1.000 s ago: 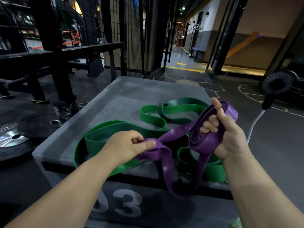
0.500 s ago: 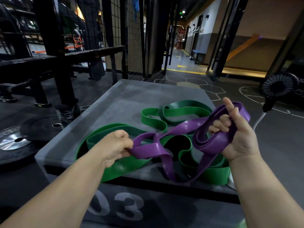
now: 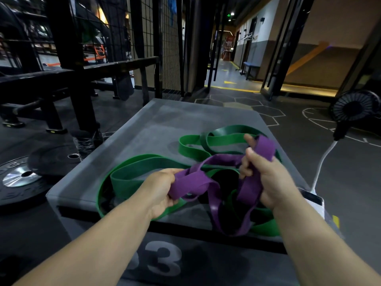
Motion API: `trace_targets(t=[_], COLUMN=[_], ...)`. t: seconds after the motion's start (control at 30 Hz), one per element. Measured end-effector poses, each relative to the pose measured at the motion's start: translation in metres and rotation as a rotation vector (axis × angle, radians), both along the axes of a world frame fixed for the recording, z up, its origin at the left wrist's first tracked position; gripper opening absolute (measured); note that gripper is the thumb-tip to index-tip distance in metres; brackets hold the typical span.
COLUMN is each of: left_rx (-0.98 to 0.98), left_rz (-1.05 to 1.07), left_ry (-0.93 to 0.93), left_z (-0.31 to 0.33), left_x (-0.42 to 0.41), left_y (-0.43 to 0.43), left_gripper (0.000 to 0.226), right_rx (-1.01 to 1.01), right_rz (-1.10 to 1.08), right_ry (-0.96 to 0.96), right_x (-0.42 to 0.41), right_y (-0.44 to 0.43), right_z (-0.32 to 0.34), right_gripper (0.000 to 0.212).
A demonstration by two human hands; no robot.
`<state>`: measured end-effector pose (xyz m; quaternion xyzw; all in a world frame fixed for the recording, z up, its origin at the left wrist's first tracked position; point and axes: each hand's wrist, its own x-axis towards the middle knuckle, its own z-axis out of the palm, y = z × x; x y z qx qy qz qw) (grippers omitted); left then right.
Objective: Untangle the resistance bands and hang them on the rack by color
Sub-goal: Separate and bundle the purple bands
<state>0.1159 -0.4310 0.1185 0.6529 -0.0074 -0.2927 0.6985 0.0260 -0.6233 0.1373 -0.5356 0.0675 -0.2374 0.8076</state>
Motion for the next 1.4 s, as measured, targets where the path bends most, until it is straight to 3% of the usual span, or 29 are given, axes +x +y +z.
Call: trace_targets(t=[0.1, 0.3, 0.4, 0.63, 0.77, 0.87, 0.97, 1.13, 1.27, 1.4], left_rx=[-0.068, -0.112, -0.099, -0.046, -0.047, -0.014, 0.048, -0.025, -0.084, 0.002], left_rz=[-0.030, -0.067, -0.130, -0.130, -0.048, -0.033, -0.080, -0.175, -0.204, -0.289], left_ry=[-0.027, -0.280, -0.361, -0.391, -0.371, -0.394, -0.457, -0.454, -0.397, -0.356], left_z=[0.003, 0.012, 0.012, 0.009, 0.009, 0.009, 0.007, 0.009, 0.013, 0.012], left_x=[-0.008, -0.019, -0.024, -0.017, -0.016, -0.013, -0.016, -0.017, -0.014, -0.010], left_y=[-0.003, -0.004, -0.002, -0.001, -0.004, -0.003, -0.001, 0.002, 0.002, 0.005], left_gripper=[0.034, 0.035, 0.026, 0.016, 0.021, 0.024, 0.036, 0.019, 0.023, 0.034], right_rx=[-0.195, -0.377, -0.408, -0.432, -0.382, -0.424, -0.414, -0.371, -0.278, -0.124], right_rz=[-0.024, -0.044, 0.014, 0.024, 0.129, 0.200, 0.134, 0.019, -0.057, -0.071], right_ry=[0.220, 0.348, 0.349, 0.335, 0.315, 0.317, 0.329, 0.333, 0.329, 0.353], right_x=[0.009, 0.014, 0.012, 0.011, 0.007, 0.005, 0.008, 0.008, 0.010, 0.009], right_y=[0.021, 0.044, 0.048, 0.049, 0.047, 0.052, 0.054, 0.049, 0.048, 0.045], right_z=[-0.012, -0.013, -0.010, -0.004, 0.000, -0.003, -0.007, -0.002, 0.000, 0.002], right_gripper=[0.006, 0.030, 0.021, 0.024, 0.029, 0.047, 0.062, 0.025, 0.024, 0.029])
